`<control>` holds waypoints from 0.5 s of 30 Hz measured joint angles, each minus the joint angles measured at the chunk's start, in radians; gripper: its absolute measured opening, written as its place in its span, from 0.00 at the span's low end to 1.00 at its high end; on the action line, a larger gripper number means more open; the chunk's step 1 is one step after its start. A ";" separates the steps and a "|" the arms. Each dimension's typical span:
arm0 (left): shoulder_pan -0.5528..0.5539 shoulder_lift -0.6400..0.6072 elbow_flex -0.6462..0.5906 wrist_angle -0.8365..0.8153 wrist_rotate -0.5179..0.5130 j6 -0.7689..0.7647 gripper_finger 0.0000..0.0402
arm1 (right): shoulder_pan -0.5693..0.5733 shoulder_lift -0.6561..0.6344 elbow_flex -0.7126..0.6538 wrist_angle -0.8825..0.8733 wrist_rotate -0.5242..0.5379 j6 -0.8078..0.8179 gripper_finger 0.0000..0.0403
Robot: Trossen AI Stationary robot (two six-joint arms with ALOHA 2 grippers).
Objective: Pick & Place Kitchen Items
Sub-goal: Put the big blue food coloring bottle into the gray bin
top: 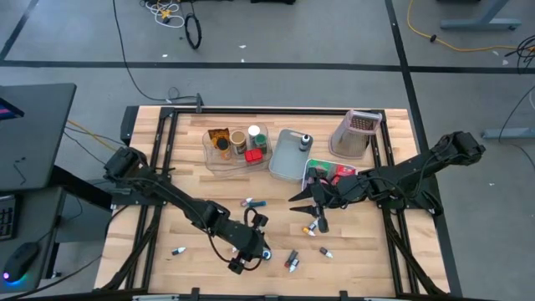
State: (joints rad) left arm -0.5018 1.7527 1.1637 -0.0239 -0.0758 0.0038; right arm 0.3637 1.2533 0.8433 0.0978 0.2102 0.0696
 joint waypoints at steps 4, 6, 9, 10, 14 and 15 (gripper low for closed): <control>0.006 0.000 -0.030 0.053 0.021 -0.014 0.34 | 0.000 0.000 0.000 0.001 0.000 0.000 0.30; 0.006 0.000 -0.057 0.073 0.019 -0.028 0.34 | 0.000 0.000 0.000 0.002 0.000 0.000 0.30; 0.006 0.000 -0.072 0.123 0.027 -0.033 0.34 | 0.000 0.000 0.000 0.003 0.001 0.000 0.30; 0.006 0.000 -0.074 0.142 0.037 -0.034 0.34 | 0.000 0.000 -0.001 0.003 0.001 0.000 0.30; 0.007 0.000 -0.093 0.168 0.048 -0.050 0.34 | 0.000 0.000 -0.001 0.003 0.001 0.000 0.30; 0.007 0.000 -0.098 0.177 0.045 -0.051 0.34 | 0.000 0.000 -0.001 0.003 0.001 0.000 0.30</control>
State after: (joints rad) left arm -0.4946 1.7523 1.0658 0.1526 -0.0307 -0.0476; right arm 0.3637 1.2533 0.8425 0.1010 0.2115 0.0692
